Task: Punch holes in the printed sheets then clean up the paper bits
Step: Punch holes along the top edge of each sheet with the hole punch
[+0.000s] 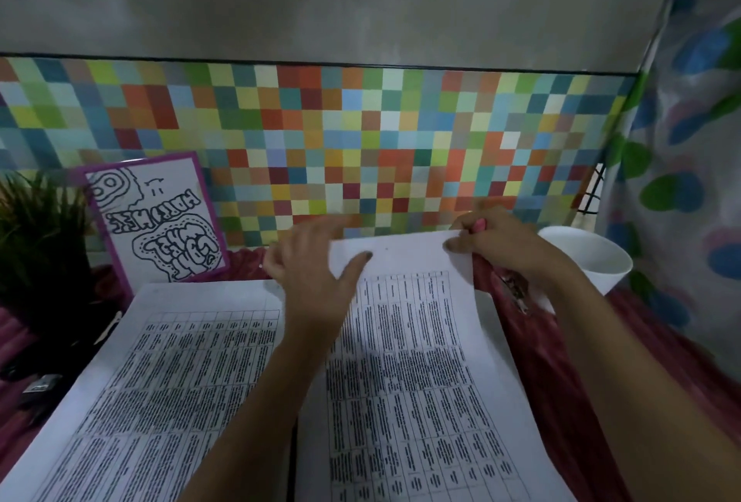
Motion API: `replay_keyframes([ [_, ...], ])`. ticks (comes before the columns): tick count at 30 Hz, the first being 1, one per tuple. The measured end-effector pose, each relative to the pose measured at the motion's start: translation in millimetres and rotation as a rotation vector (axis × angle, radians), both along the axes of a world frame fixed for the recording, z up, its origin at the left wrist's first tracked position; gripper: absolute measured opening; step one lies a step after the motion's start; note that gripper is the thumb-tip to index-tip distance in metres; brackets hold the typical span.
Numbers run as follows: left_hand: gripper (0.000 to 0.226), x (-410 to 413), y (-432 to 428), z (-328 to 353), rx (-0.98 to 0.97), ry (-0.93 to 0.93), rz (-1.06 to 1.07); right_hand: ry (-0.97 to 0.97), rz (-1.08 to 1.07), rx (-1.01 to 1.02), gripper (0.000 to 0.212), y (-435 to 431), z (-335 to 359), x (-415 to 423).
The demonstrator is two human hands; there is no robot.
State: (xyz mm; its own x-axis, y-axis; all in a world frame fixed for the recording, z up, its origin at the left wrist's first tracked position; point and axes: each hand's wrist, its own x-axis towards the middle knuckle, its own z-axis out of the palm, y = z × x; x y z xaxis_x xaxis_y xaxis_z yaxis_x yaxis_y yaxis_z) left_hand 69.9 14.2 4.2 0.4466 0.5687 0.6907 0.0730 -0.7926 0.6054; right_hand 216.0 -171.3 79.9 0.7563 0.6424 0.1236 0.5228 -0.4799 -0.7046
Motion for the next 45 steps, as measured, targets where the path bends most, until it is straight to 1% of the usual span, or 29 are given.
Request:
replay_keyframes([
  [1, 0.064, -2, 1, 1, -0.113, -0.037, 0.039, 0.047, -0.014, 0.056, 0.038, -1, 0, 3],
  [2, 0.08, -4, 3, 4, -0.293, -0.088, -0.008, 0.104, -0.023, 0.112, 0.038, -3, 0, 5],
  [3, 0.089, -7, 5, 7, -0.504, -0.141, -0.116, 0.154, -0.025, 0.159, 0.037, -5, 0, 9],
  [4, 0.09, -8, 10, 9, -0.699, -0.166, -0.236, 0.194, -0.021, 0.188, 0.035, -7, 0, 11],
  [5, 0.081, -9, 15, 9, -0.836, -0.139, -0.346, 0.219, -0.019, 0.202, 0.035, -8, -1, 13],
  [6, 0.065, -10, 19, 9, -0.898, -0.057, -0.419, 0.237, -0.013, 0.218, 0.038, -8, -2, 14],
  [8, 0.035, -9, 22, 4, -0.943, 0.095, -0.488, 0.262, -0.011, 0.269, 0.039, -8, -5, 16],
  [9, 0.028, -7, 22, 1, -0.958, 0.121, -0.503, 0.26, -0.015, 0.29, 0.033, -8, -8, 17],
  [10, 0.026, -6, 21, -1, -0.965, 0.123, -0.518, 0.232, -0.023, 0.293, 0.022, -8, -11, 17],
  [11, 0.027, -4, 21, -3, -0.965, 0.119, -0.521, 0.189, -0.014, 0.292, 0.017, -9, -12, 16],
  [13, 0.033, -3, 21, -4, -0.953, 0.111, -0.525, 0.083, 0.057, 0.289, 0.043, -10, -14, 11],
  [14, 0.035, -2, 22, -5, -0.952, 0.111, -0.527, 0.041, 0.083, 0.293, 0.052, -10, -13, 8],
  [15, 0.035, -3, 23, -6, -0.949, 0.112, -0.535, 0.006, 0.1, 0.305, 0.056, -10, -13, 7],
  [17, 0.033, -4, 24, -7, -0.945, 0.112, -0.56, -0.031, 0.108, 0.312, 0.055, -10, -13, 6],
  [19, 0.035, -5, 24, -7, -0.94, 0.114, -0.594, -0.026, 0.091, 0.312, 0.047, -9, -11, 4],
  [21, 0.032, -6, 25, -6, -0.952, 0.13, -0.643, -0.005, 0.095, 0.315, 0.043, -7, -9, 0],
  [22, 0.031, -6, 25, -6, -0.97, 0.142, -0.656, 0.005, 0.105, 0.321, 0.043, -7, -9, -1],
  [25, 0.041, -6, 27, -6, -0.974, 0.143, -0.626, 0.033, 0.133, 0.385, 0.046, -8, -10, 3],
  [28, 0.028, -4, 25, -6, -0.95, 0.081, -0.544, 0.029, 0.134, 0.389, 0.041, -9, -9, 3],
  [31, 0.022, -3, 20, -6, -0.963, 0.04, -0.535, 0.049, 0.143, 0.351, 0.036, -10, -8, 3],
  [33, 0.023, -3, 18, -3, -0.956, 0.039, -0.56, 0.082, 0.129, 0.31, 0.03, -10, -7, 5],
  [34, 0.023, -4, 17, -2, -0.94, 0.039, -0.563, 0.07, 0.102, 0.274, 0.03, -10, -4, 5],
  [35, 0.023, -4, 16, -2, -0.916, 0.039, -0.562, 0.003, 0.055, 0.216, 0.032, -9, 0, 5],
  [38, 0.021, -4, 14, -1, -0.86, 0.034, -0.574, -0.416, -0.075, -0.016, 0.044, 1, 18, -1],
  [39, 0.019, -4, 12, -1, -0.839, 0.041, -0.582, -0.517, -0.084, -0.072, 0.045, 8, 25, -9],
  [40, 0.017, -4, 10, 0, -0.821, 0.047, -0.591, -0.577, -0.062, -0.091, 0.045, 16, 32, -19],
  [42, 0.012, -5, 6, 3, -0.799, 0.04, -0.597, -0.611, 0.056, -0.126, 0.043, 35, 42, -38],
  [44, 0.01, -5, 5, 5, -0.781, 0.021, -0.597, -0.498, 0.192, -0.187, 0.033, 55, 45, -57],
  [45, 0.016, -5, 5, 4, -0.765, 0.012, -0.592, -0.434, 0.234, -0.227, 0.021, 63, 43, -64],
])
